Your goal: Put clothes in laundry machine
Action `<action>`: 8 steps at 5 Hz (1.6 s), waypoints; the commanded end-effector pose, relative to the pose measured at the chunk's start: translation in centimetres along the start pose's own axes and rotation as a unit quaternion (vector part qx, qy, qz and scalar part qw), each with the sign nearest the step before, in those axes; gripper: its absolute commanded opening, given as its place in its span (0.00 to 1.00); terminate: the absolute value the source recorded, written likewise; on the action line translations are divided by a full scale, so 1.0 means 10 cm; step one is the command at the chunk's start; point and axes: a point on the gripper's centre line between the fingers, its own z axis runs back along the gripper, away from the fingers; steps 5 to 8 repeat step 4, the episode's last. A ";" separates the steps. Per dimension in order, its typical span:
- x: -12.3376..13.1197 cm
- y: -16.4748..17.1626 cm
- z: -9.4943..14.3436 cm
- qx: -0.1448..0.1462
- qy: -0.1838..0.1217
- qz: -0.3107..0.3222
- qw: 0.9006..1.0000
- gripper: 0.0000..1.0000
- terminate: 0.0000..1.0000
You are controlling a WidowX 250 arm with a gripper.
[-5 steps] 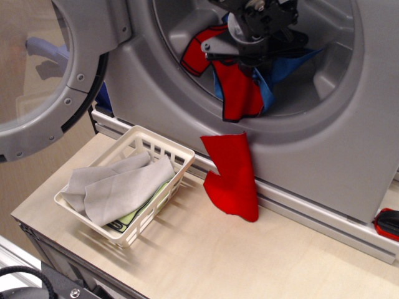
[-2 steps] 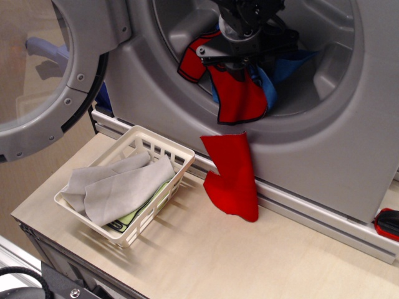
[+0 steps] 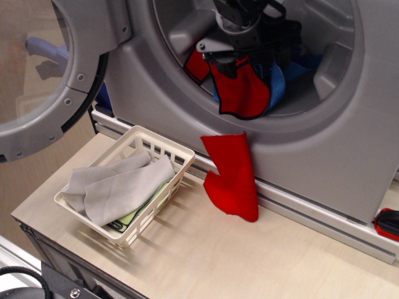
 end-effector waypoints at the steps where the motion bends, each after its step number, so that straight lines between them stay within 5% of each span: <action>1: -0.18 -0.27 0.53 -0.043 0.018 -0.026 0.999 1.00 0.00; 2: -0.32 -0.31 0.65 -0.029 0.063 -0.054 0.996 1.00 0.00; 3: -0.32 -0.31 0.65 -0.029 0.063 -0.054 0.996 1.00 0.00; 4: -0.32 -0.31 0.65 -0.029 0.063 -0.054 0.996 1.00 1.00; 8: -0.32 -0.31 0.65 -0.029 0.063 -0.054 0.996 1.00 1.00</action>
